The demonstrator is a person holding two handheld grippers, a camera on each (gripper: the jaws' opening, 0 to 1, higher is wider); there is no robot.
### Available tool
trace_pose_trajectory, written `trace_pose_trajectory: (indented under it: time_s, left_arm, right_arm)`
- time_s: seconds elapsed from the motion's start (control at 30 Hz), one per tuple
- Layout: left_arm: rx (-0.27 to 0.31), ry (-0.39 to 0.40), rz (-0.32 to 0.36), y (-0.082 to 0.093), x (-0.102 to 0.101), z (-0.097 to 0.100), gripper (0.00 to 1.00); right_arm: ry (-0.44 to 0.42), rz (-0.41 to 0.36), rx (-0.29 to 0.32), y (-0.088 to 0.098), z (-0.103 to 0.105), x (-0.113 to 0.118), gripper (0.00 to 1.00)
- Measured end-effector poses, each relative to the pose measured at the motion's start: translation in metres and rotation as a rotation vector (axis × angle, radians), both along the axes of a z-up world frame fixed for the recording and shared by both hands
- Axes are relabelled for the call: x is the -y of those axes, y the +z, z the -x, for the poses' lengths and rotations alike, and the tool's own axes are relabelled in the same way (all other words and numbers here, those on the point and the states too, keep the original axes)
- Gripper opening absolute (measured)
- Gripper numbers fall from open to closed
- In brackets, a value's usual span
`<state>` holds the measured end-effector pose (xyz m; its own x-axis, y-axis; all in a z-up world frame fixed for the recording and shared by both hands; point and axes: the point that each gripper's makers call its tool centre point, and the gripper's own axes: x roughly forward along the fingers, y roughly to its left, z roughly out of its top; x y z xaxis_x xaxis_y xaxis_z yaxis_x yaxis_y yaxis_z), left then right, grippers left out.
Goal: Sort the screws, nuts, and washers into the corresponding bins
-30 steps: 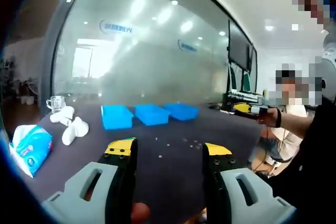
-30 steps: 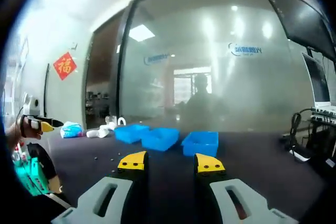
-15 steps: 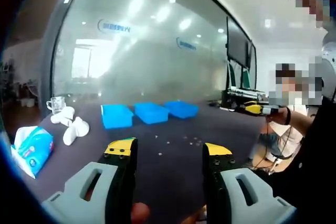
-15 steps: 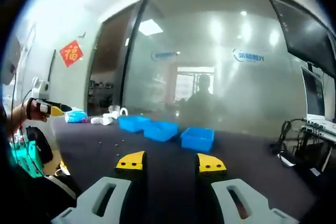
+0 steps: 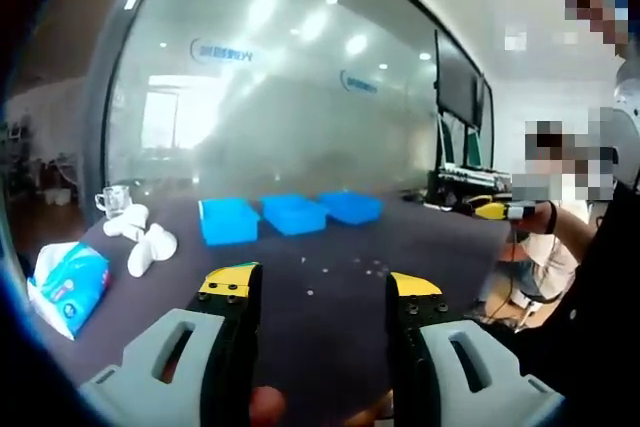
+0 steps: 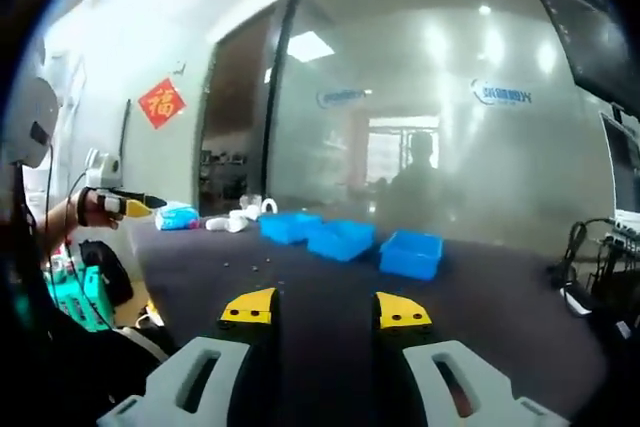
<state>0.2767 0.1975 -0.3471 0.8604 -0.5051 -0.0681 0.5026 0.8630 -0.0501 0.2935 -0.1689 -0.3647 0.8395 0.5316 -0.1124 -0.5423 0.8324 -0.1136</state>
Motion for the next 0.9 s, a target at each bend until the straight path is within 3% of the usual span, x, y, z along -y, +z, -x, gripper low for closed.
trace_pose_trajectory:
  time_s: [0.37, 0.9]
  left_arm:
    - [0.0, -0.026, -0.012, 0.0, 0.003, 0.002, 0.49]
    - [-0.009, -0.068, -0.02, 0.003, 0.011, 0.005, 0.49]
  right_arm:
    - [0.111, 0.017, -0.047, 0.0, -0.001, -0.013, 0.32]
    - [0.249, 0.124, -0.088, 0.0, -0.007, -0.027, 0.35]
